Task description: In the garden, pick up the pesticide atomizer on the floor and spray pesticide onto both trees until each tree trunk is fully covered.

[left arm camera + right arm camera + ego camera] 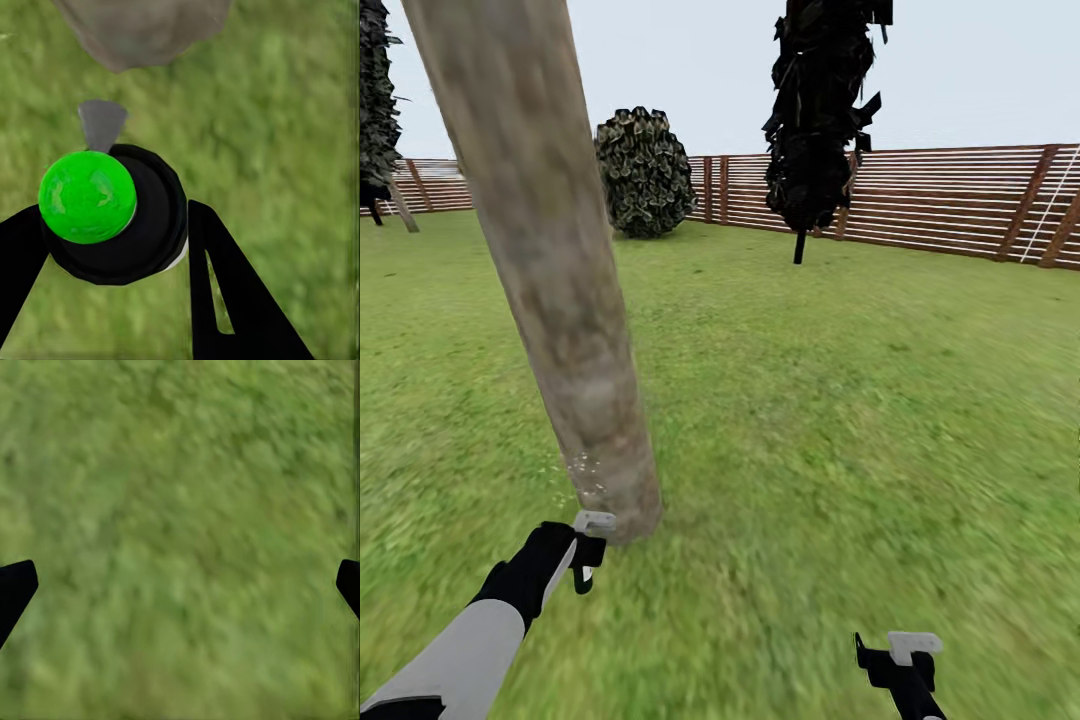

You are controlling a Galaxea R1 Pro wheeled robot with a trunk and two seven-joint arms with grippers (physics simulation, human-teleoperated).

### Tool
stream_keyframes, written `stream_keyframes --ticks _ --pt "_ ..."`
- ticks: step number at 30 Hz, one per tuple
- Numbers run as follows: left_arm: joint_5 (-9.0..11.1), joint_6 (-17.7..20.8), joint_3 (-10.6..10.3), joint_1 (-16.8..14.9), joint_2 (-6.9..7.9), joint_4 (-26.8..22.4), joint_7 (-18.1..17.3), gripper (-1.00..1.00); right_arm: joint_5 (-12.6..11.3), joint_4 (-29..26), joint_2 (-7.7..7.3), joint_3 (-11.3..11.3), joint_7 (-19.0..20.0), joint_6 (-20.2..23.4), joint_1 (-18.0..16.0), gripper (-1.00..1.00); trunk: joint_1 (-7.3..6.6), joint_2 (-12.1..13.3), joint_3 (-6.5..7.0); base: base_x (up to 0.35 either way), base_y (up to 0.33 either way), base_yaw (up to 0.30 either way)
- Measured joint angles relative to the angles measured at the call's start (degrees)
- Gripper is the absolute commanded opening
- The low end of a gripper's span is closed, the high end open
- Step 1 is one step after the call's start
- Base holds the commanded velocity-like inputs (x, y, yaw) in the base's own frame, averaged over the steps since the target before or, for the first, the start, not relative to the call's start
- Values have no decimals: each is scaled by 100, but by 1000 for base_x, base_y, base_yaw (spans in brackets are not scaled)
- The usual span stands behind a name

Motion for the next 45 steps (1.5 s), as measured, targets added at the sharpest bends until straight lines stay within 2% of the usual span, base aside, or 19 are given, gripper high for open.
stream_keyframes --ticks 6,15,25,38,45 --pt "-6 0 6 0 4 -4 1 -100 0 0 0 0 0 0 0 100 0 0 0 0 -278 37" --pt "-4 2 9 0 12 -11 3 -100 0 2 2 0 1 0 -1 100 -1 0 0 25 -278 245" --pt "-12 0 9 -2 13 -12 4 -100 0 0 0 0 -1 0 0 100 0 0 0 113 -273 29" --pt "-17 14 13 -2 31 -83 5 -100 0 2 10 0 0 0 -2 100 0 0 0 2 -275 259" --pt "0 63 -10 -77 25 -108 -5 -100 -1 0 9 -1 -1 3 0 100 0 0 0 0 -57 277"
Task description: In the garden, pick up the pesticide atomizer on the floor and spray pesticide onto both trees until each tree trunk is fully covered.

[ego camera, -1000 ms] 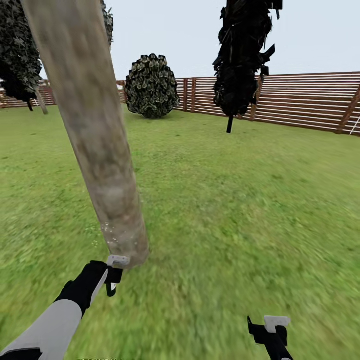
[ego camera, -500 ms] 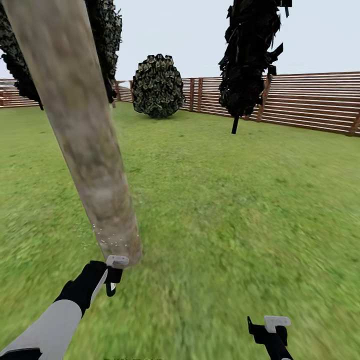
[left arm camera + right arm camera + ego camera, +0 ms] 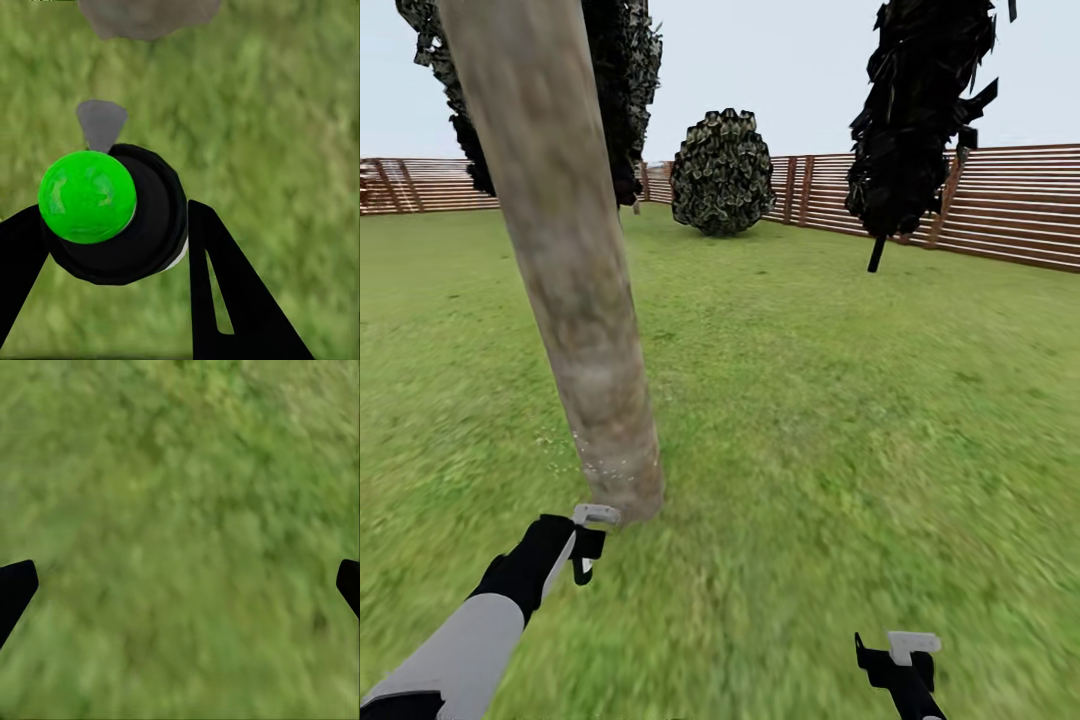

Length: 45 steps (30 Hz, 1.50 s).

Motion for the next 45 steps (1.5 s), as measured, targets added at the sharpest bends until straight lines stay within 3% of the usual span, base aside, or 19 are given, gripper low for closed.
stream_keyframes --ticks 3,6,10,12,15,19,25,30,36,45 --pt "0 32 1 -98 -35 -17 -5 -100 0 0 -4 0 1 0 0 100 0 0 0 0 -1 194" --pt "18 277 15 -429 -61 -40 -13 -100 0 -1 -8 -4 -3 0 1 100 0 0 0 0 0 27" --pt "-6 453 2 -726 -293 -46 -7 -100 1 -1 -25 0 -6 0 1 100 0 0 0 0 0 2" --pt "-76 471 7 -790 1 -69 -37 -100 1 -1 -26 -4 -13 0 1 100 0 0 0 0 0 0" --pt "56 537 0 -846 -102 -75 -43 -100 0 -1 -26 -7 -15 0 1 100 0 0 0 0 0 14" --pt "8 691 -6 -1011 -215 -78 -43 -100 0 -6 -26 -8 -14 0 0 100 0 0 0 0 0 186" --pt "-30 718 10 -1013 40 -76 -60 -100 0 -5 -26 -7 -15 0 0 100 0 0 0 0 0 195" --pt "4 715 -10 -1035 -25 -84 -29 -100 1 -3 -26 -8 -16 -2 0 100 -2 0 0 121 -108 10" --pt "-29 753 -7 -1030 -26 -414 -15 -100 1 0 -26 -1 -16 -3 0 100 0 0 0 106 -240 0" --pt "-23 873 -8 -1023 -31 -448 -15 -100 1 0 -26 2 -14 -3 0 100 0 0 0 2 -275 0"
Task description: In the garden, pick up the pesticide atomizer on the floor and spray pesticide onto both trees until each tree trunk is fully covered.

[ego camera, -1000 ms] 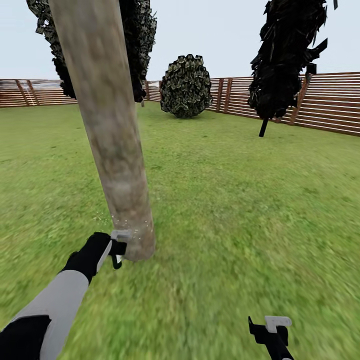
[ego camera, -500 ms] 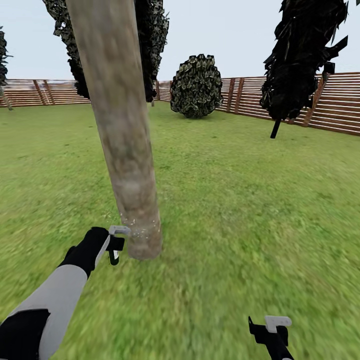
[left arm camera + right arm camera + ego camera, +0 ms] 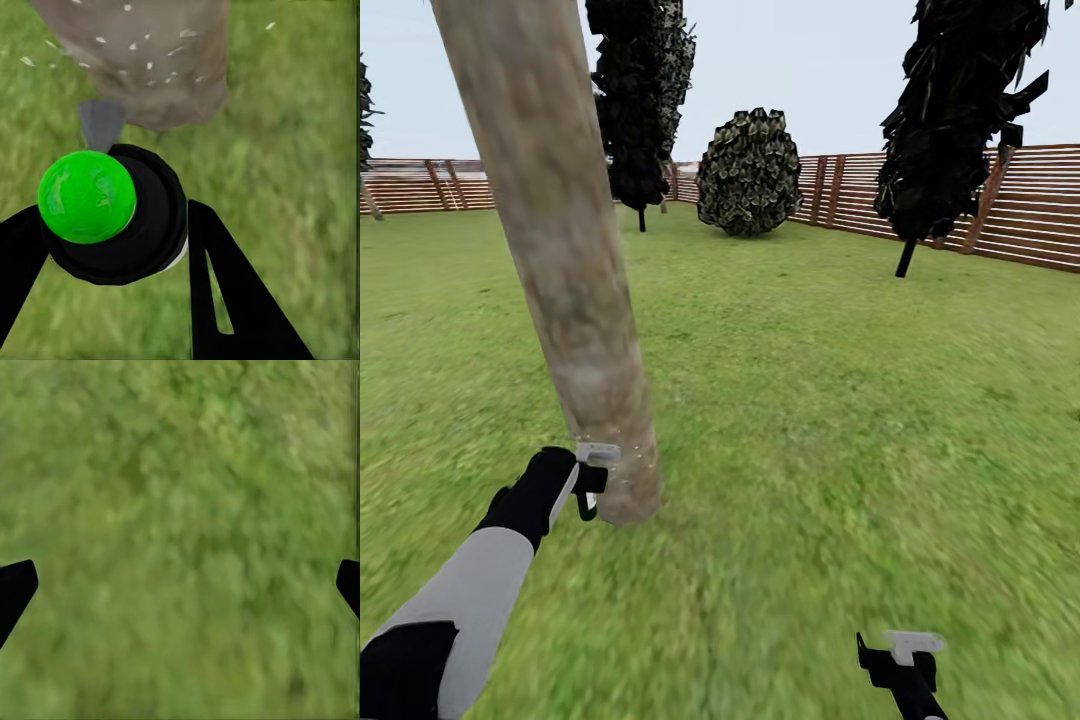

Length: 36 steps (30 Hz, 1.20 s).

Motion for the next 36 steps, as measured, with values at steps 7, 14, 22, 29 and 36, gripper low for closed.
stream_keyframes --ticks 7,14,22,29,36 --pt "-6 8 5 5 7 -3 0 -100 0 2 18 0 4 0 -2 100 -1 0 0 58 -276 194" --pt "-15 1 18 60 13 -2 8 -100 0 -1 19 0 4 0 -1 100 -1 0 0 93 -275 248" --pt "-33 -10 11 81 47 76 15 -100 0 -9 18 0 7 0 0 100 -1 0 0 91 -275 18" --pt "-39 -8 18 84 74 77 17 -100 0 -5 23 0 7 0 -2 100 -1 0 0 92 -275 229" --pt "-6 -27 21 259 357 86 17 -100 0 -4 27 0 7 0 -2 100 -1 0 0 103 -275 277"
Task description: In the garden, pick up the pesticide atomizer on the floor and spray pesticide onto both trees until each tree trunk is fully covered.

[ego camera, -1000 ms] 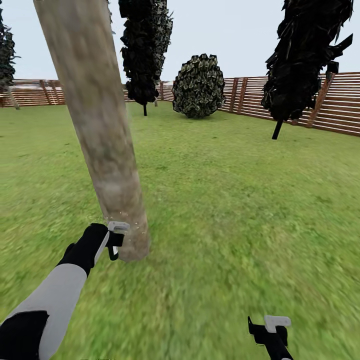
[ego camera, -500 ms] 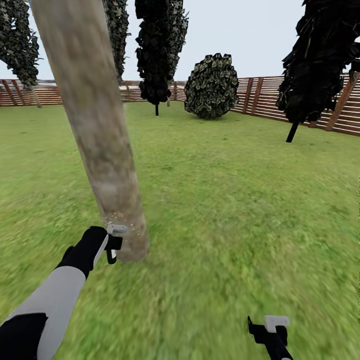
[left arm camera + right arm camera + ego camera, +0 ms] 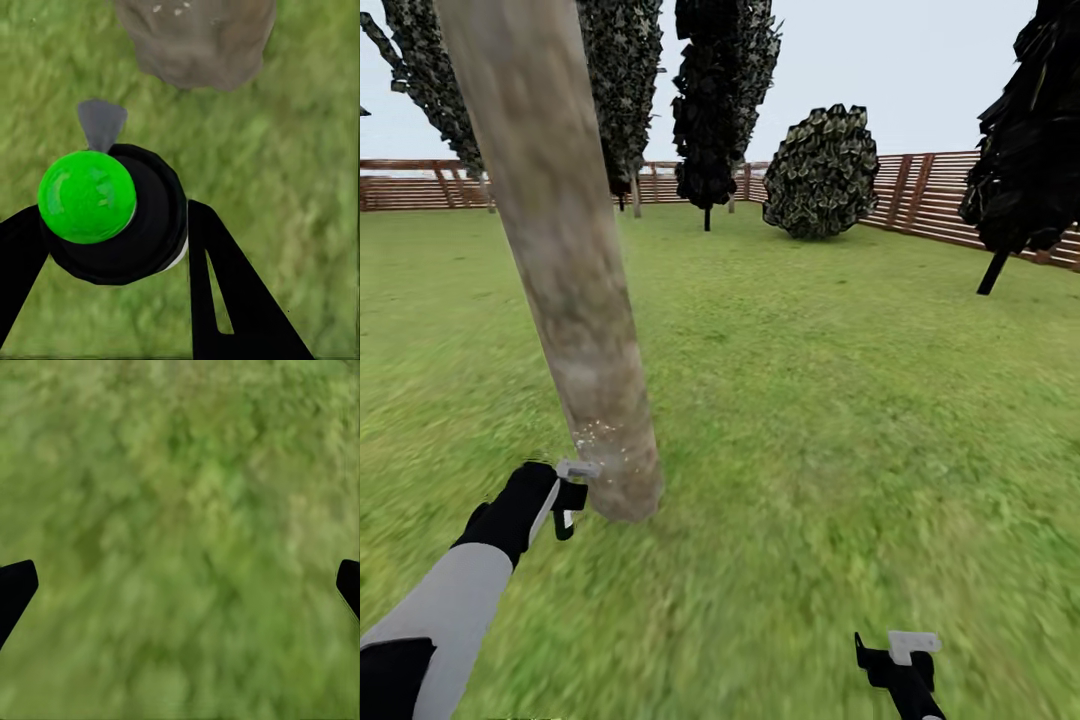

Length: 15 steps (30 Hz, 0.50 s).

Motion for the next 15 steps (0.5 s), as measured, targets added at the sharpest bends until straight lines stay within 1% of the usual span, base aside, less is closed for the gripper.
stream_keyframes --ticks 3,4,5,7,8,10,12,15 --pt "62 -16 -17 36 -91 22 0 -100 0 -2 0 7 0 0 0 100 0 0 0 156 -258 277" --pt "107 -22 -21 42 -213 62 -3 -100 0 -2 0 8 0 0 0 100 -1 0 0 188 -236 258" --pt "85 -27 -19 43 -290 75 1 -100 0 -2 0 8 0 0 0 100 -1 0 0 195 -230 196" --pt "45 -33 -16 42 -361 85 6 -100 0 -3 0 9 0 1 1 100 -1 0 0 210 -217 82" --pt "17 -34 -12 45 -367 90 7 -100 0 -4 -1 9 0 1 1 100 -1 0 0 226 -201 26" --pt "-32 -47 -6 139 -332 92 10 -100 0 -3 -1 9 0 1 2 100 -1 0 0 232 -189 8" --pt "-55 -54 1 269 -285 91 11 -100 0 -1 -5 9 0 2 2 100 0 0 0 112 -86 2" --pt "-77 -60 4 398 -79 92 10 -100 0 -4 -9 3 -6 3 2 100 1 0 0 16 -12 0"
